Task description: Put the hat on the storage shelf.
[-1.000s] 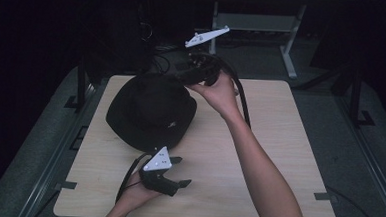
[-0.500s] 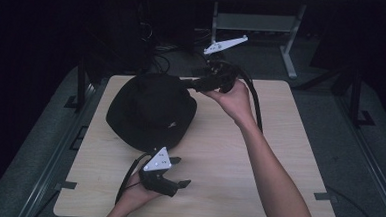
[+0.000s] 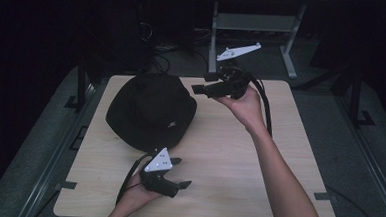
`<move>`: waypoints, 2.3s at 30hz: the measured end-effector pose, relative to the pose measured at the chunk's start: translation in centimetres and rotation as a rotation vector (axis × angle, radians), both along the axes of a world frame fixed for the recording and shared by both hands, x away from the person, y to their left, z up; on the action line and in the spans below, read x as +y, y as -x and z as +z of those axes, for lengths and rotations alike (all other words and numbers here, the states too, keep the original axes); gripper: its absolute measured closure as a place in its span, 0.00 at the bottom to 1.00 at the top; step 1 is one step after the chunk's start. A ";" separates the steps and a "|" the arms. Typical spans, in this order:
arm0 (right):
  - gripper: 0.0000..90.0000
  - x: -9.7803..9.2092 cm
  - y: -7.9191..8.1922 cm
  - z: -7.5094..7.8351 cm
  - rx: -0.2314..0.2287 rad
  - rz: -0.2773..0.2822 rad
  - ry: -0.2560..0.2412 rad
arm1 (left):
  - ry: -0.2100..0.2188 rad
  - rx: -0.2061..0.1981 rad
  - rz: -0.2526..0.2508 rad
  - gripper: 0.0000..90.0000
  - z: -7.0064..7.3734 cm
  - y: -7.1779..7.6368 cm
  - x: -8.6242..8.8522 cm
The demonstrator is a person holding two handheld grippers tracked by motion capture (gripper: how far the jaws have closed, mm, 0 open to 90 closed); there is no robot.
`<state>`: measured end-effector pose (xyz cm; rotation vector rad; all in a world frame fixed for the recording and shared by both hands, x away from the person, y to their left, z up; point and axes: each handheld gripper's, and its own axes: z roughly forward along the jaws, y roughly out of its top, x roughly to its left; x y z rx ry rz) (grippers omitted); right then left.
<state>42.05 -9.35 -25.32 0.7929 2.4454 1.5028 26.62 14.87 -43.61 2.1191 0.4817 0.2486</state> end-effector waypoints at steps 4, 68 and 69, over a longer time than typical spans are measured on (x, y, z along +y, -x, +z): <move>0.35 -0.8 0.2 -0.5 0.009 -0.009 0.004 | -0.002 0.003 0.001 0.23 -0.1 0.1 -0.1; 0.27 -8.7 1.8 -5.3 0.089 -0.113 0.005 | -0.023 0.010 0.011 0.23 -0.1 -0.3 0.5; 0.26 -8.9 1.9 -5.3 0.095 -0.117 0.004 | -0.024 0.010 0.012 0.23 -0.1 -0.3 0.5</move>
